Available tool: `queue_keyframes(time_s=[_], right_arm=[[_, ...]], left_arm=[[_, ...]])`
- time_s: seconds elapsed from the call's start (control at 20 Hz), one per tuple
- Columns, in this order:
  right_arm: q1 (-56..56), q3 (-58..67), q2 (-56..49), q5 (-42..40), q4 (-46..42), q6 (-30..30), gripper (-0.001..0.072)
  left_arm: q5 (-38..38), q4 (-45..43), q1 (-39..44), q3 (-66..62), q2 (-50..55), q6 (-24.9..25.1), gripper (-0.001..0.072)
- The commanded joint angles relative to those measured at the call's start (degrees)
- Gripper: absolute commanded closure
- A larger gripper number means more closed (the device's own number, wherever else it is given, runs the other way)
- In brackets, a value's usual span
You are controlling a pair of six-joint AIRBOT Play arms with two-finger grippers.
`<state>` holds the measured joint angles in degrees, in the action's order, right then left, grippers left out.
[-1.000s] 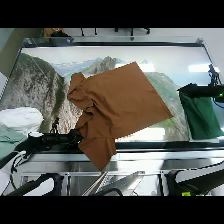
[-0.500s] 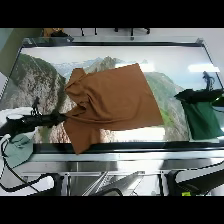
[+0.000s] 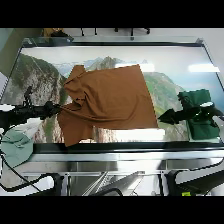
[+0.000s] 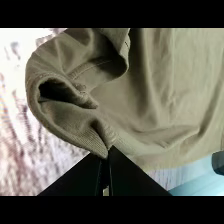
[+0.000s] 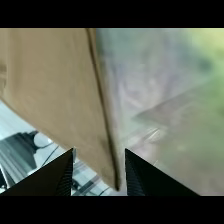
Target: Fold the shirts.
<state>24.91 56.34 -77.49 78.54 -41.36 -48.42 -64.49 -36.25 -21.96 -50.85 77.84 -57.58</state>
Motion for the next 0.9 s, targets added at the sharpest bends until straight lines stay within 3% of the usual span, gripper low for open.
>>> queue_keyframes(time_s=[0.0,0.15,0.25,0.35,0.6,0.85], right_arm=[[-4.5,-2.2,0.1,-1.6,-1.1,-0.1,0.0349],[-7.7,-2.2,0.0,-4.3,-0.6,-0.1,0.0354],[-8.9,-2.1,0.3,-4.2,1.7,0.9,0.0595],[-9.5,-1.4,2.1,-4.0,6.2,3.0,0.0690],[-8.6,16.0,17.3,-2.5,16.4,3.7,0.0691],[-3.7,41.2,34.6,-15.8,20.4,4.4,0.0690]], left_arm=[[0.1,-0.2,0.0,-0.1,0.0,0.1,0.0692],[-0.1,-0.2,0.0,-0.1,0.0,0.1,0.0692],[-0.2,-0.1,0.0,-0.1,0.0,0.0,0.0692],[-2.8,2.0,0.0,-0.7,0.0,0.1,0.0694],[-18.0,14.4,-0.2,-14.9,-8.3,-0.2,0.0696],[-13.2,28.7,-5.3,-38.4,-23.7,-7.1,0.0694]])
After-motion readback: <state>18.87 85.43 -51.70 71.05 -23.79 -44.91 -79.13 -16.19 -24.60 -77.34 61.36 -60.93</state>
